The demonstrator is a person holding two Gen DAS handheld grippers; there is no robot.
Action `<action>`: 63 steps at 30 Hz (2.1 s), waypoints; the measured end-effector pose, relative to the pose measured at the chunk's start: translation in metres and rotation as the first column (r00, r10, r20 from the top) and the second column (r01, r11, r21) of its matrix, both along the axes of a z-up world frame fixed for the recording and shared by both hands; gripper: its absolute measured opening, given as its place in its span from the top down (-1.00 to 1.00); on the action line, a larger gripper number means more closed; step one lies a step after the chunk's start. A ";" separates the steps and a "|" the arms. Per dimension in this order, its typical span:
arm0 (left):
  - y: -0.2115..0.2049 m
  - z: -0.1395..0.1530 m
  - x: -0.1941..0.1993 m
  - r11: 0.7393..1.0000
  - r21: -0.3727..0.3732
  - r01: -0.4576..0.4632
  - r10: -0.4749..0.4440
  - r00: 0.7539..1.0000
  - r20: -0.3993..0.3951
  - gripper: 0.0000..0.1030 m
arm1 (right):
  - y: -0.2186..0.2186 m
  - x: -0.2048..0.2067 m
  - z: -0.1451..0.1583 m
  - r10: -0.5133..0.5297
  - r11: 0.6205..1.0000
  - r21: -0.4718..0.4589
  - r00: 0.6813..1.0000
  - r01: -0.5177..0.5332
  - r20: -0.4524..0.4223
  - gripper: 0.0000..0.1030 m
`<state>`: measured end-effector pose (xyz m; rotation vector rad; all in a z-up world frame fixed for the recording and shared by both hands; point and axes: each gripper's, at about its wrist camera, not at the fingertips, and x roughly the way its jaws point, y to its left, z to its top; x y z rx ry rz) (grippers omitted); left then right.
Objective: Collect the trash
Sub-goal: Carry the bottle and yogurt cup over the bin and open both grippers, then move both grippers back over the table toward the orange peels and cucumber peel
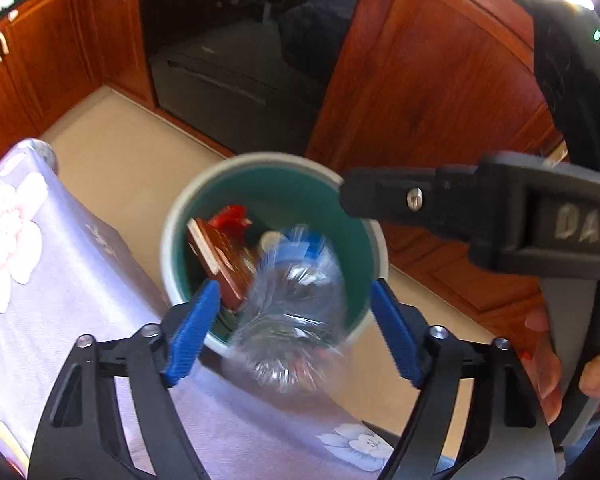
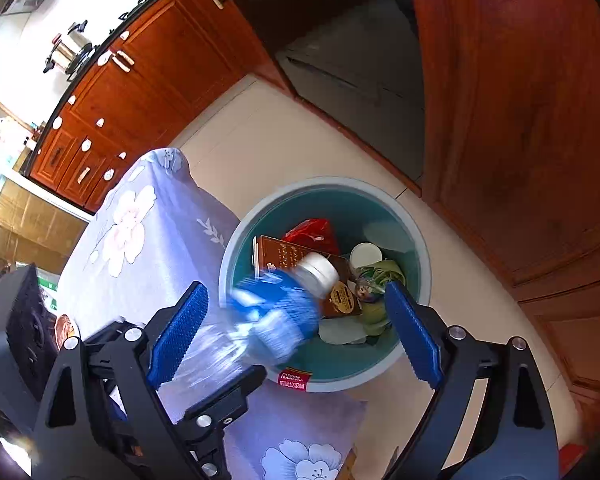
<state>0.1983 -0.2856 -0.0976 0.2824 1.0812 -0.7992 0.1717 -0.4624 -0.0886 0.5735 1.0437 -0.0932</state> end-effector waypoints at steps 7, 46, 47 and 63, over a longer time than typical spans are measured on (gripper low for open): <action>0.018 0.007 0.009 0.998 -0.011 -0.064 0.064 0.998 0.007 -0.83 | 0.004 0.001 -0.002 0.007 1.000 0.016 1.000 -0.007 -0.015 -0.72; 0.226 0.057 -0.033 0.922 -0.049 -0.384 0.387 0.919 0.075 -0.92 | 0.194 -0.009 0.050 0.264 0.965 -0.018 0.963 -0.263 0.049 -0.79; 0.239 0.056 -0.036 0.917 -0.053 -0.395 0.398 0.915 0.073 -0.92 | 0.203 -0.010 0.051 0.274 0.962 -0.019 0.961 -0.274 0.047 -0.79; 0.388 0.045 -0.061 0.830 -0.121 -0.545 0.555 0.828 0.078 -0.92 | 0.345 -0.006 0.050 0.474 0.876 -0.113 0.880 -0.468 0.029 -0.79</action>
